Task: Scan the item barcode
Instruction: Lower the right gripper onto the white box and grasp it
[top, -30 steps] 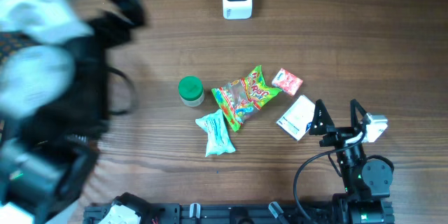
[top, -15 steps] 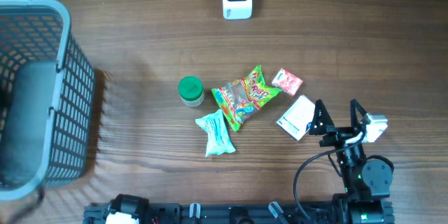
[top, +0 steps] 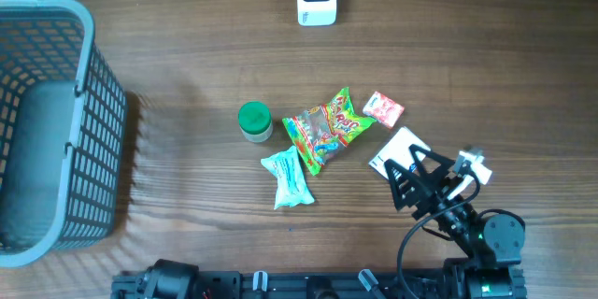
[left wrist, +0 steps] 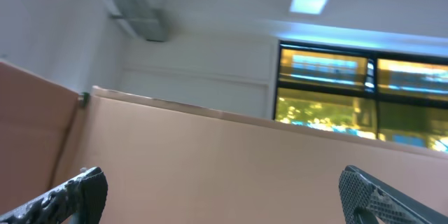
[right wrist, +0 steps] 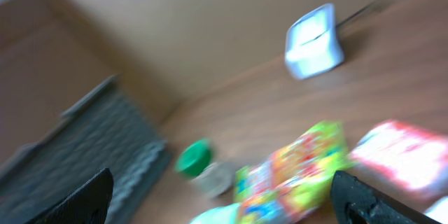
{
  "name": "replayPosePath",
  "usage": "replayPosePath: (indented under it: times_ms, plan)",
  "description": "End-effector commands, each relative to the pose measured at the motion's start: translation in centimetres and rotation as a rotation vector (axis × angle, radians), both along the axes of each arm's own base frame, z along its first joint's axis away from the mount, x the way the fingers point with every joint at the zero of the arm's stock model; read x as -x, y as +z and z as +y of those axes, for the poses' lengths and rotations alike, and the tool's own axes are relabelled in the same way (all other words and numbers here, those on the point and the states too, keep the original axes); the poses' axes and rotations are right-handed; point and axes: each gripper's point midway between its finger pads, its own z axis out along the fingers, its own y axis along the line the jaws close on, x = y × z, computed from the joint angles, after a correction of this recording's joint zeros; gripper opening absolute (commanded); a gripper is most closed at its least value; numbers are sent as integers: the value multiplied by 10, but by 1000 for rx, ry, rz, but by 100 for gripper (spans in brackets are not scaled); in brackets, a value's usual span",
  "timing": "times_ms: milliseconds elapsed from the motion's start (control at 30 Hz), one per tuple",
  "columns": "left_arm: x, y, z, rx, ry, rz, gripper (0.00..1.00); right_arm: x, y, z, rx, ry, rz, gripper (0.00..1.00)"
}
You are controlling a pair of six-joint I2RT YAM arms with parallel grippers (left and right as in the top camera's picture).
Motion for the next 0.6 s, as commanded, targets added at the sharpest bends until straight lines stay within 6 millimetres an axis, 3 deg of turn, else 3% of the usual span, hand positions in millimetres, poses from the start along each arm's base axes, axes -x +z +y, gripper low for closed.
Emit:
replayPosePath:
  times_ms: [0, 100, 200, 333, 433, 567]
  plan:
    - [-4, -3, -20, -72, -90, 5, 100, 31, 10, 29, -95, 245, 77, 100]
    - [7, -7, -18, -72, -91, -8, 100, 24, 14, 16, -39, 129, 195, 99]
    - [41, -18, -20, -99, -130, -65, 100, 20, 34, -6, 116, -17, 338, 99]
    - [66, -28, -19, -109, -144, -110, 100, 11, 67, -30, 286, -127, 515, 99]
    - [69, -34, -18, -109, -144, -112, 100, 1, 90, -41, 380, -155, 618, 99]
    - [57, -41, -21, -112, -146, -87, 100, -11, 115, -48, 416, -173, 743, 99]
